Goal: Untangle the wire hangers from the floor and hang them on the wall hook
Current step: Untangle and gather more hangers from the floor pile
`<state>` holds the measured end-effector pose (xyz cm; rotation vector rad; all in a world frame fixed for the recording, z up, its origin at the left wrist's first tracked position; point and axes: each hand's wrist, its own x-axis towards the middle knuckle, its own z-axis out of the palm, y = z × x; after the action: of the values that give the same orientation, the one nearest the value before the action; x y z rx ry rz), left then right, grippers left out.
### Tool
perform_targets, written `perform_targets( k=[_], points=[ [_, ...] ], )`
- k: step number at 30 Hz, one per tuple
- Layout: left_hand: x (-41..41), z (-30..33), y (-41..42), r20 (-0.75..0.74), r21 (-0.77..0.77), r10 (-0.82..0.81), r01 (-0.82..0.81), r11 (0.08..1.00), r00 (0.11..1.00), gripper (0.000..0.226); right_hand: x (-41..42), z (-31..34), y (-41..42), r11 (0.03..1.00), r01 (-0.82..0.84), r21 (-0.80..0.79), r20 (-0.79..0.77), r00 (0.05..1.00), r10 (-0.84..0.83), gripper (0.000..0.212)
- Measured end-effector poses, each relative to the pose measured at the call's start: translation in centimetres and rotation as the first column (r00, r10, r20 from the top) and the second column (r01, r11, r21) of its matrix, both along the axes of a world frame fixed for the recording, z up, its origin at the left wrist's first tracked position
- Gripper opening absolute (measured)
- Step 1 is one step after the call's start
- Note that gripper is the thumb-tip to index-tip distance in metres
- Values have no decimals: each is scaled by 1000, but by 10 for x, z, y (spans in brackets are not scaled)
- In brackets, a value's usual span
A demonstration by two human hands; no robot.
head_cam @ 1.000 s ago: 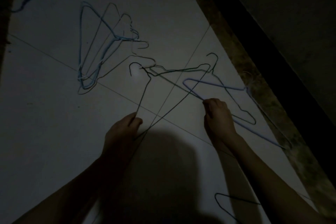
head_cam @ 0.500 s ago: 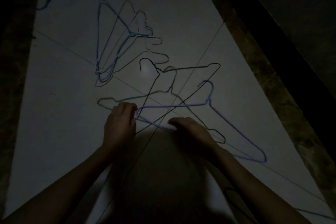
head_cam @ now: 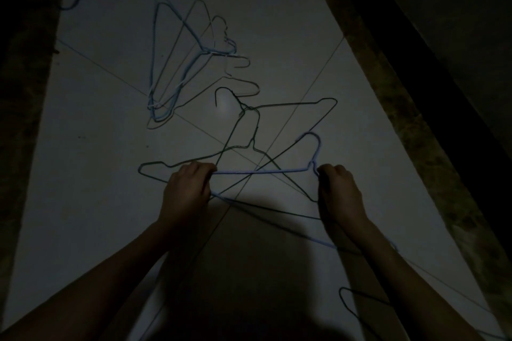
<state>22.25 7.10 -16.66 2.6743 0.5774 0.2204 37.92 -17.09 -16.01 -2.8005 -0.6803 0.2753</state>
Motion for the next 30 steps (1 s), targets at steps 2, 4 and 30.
perform_targets(
  k=[2,4,30],
  points=[
    [-2,1,0,4,-31,26,-26,999,1000,23,-2,3,-3,997,8,77,8,1000,-9,17],
    [-4,1,-1,3,-48,42,-42,998,999,23,-6,8,-3,992,-4,130,14,1000,2,16],
    [1,9,2,-128,-155,39,-59,986,991,32,-21,-3,63,979,-203,-17,31,979,204,18]
  ],
)
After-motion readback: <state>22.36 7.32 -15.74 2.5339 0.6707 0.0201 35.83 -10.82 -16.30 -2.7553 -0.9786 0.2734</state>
